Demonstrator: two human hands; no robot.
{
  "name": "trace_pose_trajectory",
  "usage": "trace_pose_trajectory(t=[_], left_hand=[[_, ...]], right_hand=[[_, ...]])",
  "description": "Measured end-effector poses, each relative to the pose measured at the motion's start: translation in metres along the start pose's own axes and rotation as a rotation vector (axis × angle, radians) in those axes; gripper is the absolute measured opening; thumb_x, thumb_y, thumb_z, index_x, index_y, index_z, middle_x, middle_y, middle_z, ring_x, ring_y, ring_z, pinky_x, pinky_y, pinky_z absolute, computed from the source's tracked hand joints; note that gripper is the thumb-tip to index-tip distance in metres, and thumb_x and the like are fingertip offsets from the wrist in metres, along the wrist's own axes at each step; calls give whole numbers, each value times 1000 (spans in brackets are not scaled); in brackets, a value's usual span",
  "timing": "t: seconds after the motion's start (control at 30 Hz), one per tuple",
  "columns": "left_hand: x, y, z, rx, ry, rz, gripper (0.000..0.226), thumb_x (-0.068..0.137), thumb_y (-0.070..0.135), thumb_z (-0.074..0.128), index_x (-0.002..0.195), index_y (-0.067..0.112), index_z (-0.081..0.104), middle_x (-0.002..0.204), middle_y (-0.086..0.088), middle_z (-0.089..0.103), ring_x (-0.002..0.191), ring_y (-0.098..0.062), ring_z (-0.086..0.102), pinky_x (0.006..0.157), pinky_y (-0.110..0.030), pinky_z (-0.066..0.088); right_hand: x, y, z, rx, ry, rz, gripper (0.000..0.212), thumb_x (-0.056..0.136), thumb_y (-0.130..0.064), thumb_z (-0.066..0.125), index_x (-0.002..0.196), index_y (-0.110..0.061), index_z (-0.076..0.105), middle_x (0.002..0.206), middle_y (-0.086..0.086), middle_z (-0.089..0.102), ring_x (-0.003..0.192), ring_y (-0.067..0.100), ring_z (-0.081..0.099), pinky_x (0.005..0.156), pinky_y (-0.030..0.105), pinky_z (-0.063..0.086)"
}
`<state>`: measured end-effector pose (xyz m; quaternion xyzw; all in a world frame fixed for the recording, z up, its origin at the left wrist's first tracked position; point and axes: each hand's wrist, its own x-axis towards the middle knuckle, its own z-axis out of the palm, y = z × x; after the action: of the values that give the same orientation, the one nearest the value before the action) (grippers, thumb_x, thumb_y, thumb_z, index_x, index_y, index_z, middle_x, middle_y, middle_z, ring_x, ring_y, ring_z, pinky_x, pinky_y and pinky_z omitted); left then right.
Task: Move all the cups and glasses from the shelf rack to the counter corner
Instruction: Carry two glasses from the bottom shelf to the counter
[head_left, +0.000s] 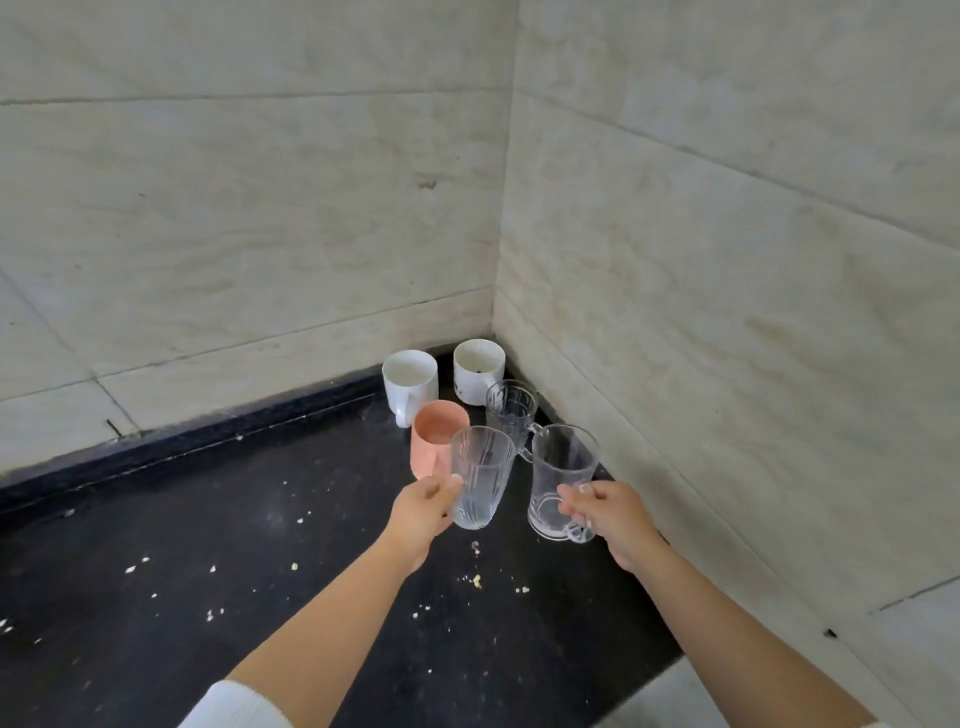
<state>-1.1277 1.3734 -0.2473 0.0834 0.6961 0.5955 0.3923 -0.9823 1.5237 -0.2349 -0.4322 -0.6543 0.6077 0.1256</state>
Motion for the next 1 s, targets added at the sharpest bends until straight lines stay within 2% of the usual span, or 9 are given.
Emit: trace_pose_trajectory(t=[0.07, 0.13, 0.27, 0.4, 0.53, 0.7, 0.8, 0.93, 1.0], left_hand=[[12, -10, 0, -20, 0, -6, 21, 94, 17, 49, 82, 5, 59, 92, -10, 54, 91, -19, 51, 76, -22, 46], [21, -20, -2, -19, -14, -16, 21, 94, 15, 49, 78, 5, 58, 89, -12, 52, 89, -19, 48, 83, -27, 45], [32, -34, -9, -23, -67, 7, 17, 94, 10, 46, 80, 6, 55, 90, -9, 47, 90, -20, 41, 81, -31, 37], [45, -44, -12, -85, -60, -11, 36, 93, 5, 49, 64, 18, 67, 76, 11, 69, 79, -9, 59, 75, -17, 49], [53, -45, -10, -151, -72, -26, 31, 93, 1, 45, 73, 11, 66, 87, 9, 71, 83, -8, 63, 72, -14, 52], [54, -48, -9, -205, -61, -38, 29, 93, -1, 43, 78, 11, 66, 69, 14, 76, 73, 0, 69, 71, -13, 55], [52, -50, -8, -258, -32, -55, 35, 92, -3, 43, 66, 10, 63, 66, 12, 76, 79, -10, 66, 82, -22, 50], [52, -49, -6, -274, 4, -88, 39, 93, -3, 42, 61, 10, 62, 63, 10, 75, 84, -16, 61, 96, -34, 40], [50, -46, -5, -256, 19, -109, 42, 93, -1, 44, 56, 12, 59, 63, 8, 73, 84, -16, 62, 98, -34, 39]], right_hand=[[12, 5, 6, -22, -5, -4, 31, 82, -18, 66, 75, 12, 66, 83, 22, 70, 78, 22, 60, 72, 30, 44], [24, 11, 11, -35, -14, -8, 26, 81, -16, 67, 65, 5, 66, 71, 16, 67, 71, 20, 59, 67, 28, 43], [44, 21, 18, -34, -14, 0, 25, 80, -10, 68, 56, -4, 62, 59, 6, 60, 59, 16, 53, 59, 23, 41], [60, 27, 22, -28, -25, 7, 18, 77, -5, 68, 67, 9, 62, 64, 14, 49, 64, 23, 45, 63, 33, 35], [72, 32, 19, -82, -34, -12, 20, 76, -5, 68, 62, -6, 54, 65, 13, 40, 66, 22, 39, 65, 34, 32], [80, 38, 11, -113, -27, 3, 32, 76, -5, 68, 49, -11, 52, 54, 5, 40, 60, 17, 39, 57, 27, 32], [80, 39, 8, -132, -44, 9, 46, 77, -7, 68, 38, -20, 47, 46, -6, 40, 53, 11, 38, 54, 21, 32], [81, 35, 6, -178, -72, 29, 37, 78, -8, 67, 47, -14, 49, 42, -11, 46, 52, 9, 41, 53, 18, 34], [80, 32, 6, -222, -85, 45, 36, 79, -8, 66, 48, -19, 52, 52, -11, 53, 56, 8, 47, 54, 16, 37]])
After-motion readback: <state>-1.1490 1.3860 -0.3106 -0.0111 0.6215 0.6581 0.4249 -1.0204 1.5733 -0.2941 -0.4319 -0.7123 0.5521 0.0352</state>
